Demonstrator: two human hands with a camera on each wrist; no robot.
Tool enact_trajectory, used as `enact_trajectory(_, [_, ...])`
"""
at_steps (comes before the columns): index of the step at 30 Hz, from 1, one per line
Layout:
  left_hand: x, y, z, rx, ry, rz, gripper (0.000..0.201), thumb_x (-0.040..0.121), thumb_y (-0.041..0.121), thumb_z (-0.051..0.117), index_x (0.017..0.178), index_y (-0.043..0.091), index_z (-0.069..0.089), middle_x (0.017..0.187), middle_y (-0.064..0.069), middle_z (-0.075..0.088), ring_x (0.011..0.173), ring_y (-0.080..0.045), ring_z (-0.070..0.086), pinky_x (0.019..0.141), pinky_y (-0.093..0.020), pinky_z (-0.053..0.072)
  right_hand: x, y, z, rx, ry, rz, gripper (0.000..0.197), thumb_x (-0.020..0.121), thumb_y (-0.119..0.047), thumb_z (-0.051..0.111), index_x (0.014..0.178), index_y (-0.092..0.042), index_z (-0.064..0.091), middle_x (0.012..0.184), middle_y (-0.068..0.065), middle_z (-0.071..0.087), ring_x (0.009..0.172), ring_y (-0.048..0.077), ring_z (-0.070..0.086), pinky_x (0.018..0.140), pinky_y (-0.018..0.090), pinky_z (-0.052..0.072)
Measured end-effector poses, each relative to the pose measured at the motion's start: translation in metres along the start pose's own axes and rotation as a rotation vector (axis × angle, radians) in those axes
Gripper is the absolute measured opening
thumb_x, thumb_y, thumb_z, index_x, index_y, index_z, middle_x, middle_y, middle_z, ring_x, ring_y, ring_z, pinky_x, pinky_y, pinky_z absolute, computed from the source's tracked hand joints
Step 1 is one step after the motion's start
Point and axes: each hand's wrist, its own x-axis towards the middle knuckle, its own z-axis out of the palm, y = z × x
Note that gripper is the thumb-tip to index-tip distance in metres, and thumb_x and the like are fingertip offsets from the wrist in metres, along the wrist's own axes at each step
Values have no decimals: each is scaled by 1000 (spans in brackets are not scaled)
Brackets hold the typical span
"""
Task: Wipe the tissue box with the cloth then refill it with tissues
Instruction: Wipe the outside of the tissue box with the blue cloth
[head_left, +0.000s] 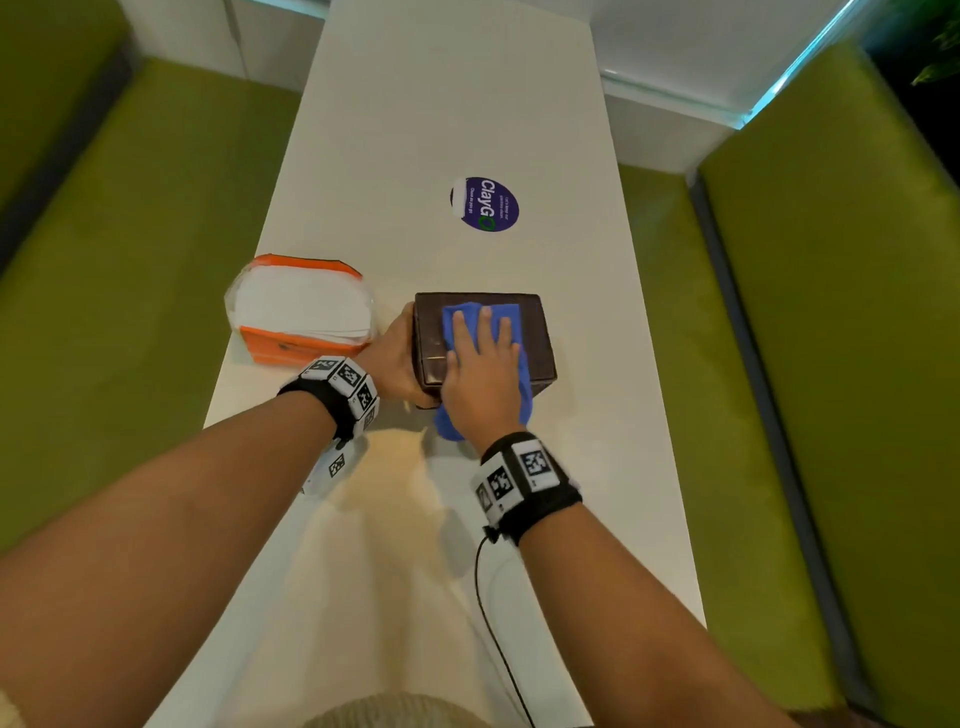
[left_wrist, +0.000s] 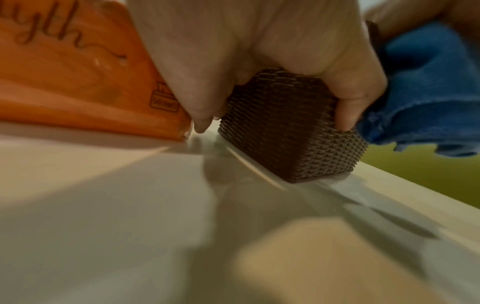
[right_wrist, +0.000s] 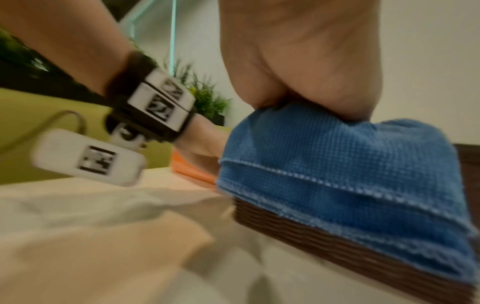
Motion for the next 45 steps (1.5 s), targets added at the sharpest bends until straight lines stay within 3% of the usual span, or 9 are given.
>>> enact_trajectory(4, [0,-6,0,0,35,-86,70,86,1,65,142,-7,24,142,-20,39,128,-23,40,103,-6,26,19,-23,5,-66,-64,-174,51,102,-31,27,151,-27,14,162,4,4,150,28,-3,121,43,0])
enact_trajectory(9, [-1,2,0,-18,-2,8,124,39,39,82,141,2,21,141,-12,40,128,-17,43,103,-20,36,61,20,-19,-83,-45,-105,51,102,-36,25,151,-30,16,161,6,9,149,30,4,120,46,6])
enact_trajectory(17, [-1,-2,-1,-1,-6,22,131,35,44,79,145,8,17,141,-6,39,128,-12,39,106,-15,31,30,41,-14,-62,119,327,54,103,-30,25,152,-16,8,160,18,3,149,35,1,120,49,6])
enact_trajectory(22, [1,0,-1,-32,-4,10,126,42,38,85,144,5,18,142,-7,38,129,-15,43,106,-20,37,10,-5,3,-45,24,84,55,103,-30,23,153,-19,3,161,12,-5,149,30,-5,120,44,-2])
enact_trajectory(25, [-2,0,-1,-82,-18,-19,97,72,15,79,145,0,17,144,-8,35,129,-9,40,97,0,32,21,-22,5,-43,-48,-124,52,103,-32,22,152,-25,8,162,6,-1,150,25,-4,121,42,-2])
enact_trajectory(27, [-4,3,1,-57,7,5,105,64,32,78,144,1,19,145,-10,36,128,-8,37,103,-10,34,40,-16,-2,-46,-64,-189,51,102,-35,24,152,-28,13,162,4,5,150,23,0,121,43,1])
enact_trajectory(34, [1,1,-7,32,0,-14,128,47,28,91,147,5,13,146,-1,32,129,-8,34,106,-15,35,62,-10,-10,-69,-90,-167,51,103,-36,22,152,-27,11,162,2,4,150,24,-2,121,44,1])
enact_trajectory(41, [9,-4,-14,161,-28,-212,54,78,-5,71,127,-7,48,104,-14,54,106,-22,53,90,-24,40,21,-10,2,-50,-96,-276,50,103,-32,23,152,-27,13,162,0,2,150,21,-3,121,40,-2])
enact_trajectory(45, [2,4,-11,107,18,-171,89,70,3,81,142,-3,30,136,-18,48,128,-29,47,91,-20,35,44,-11,-4,-41,-112,-255,50,103,-34,23,152,-29,12,162,1,3,150,22,-2,120,44,0])
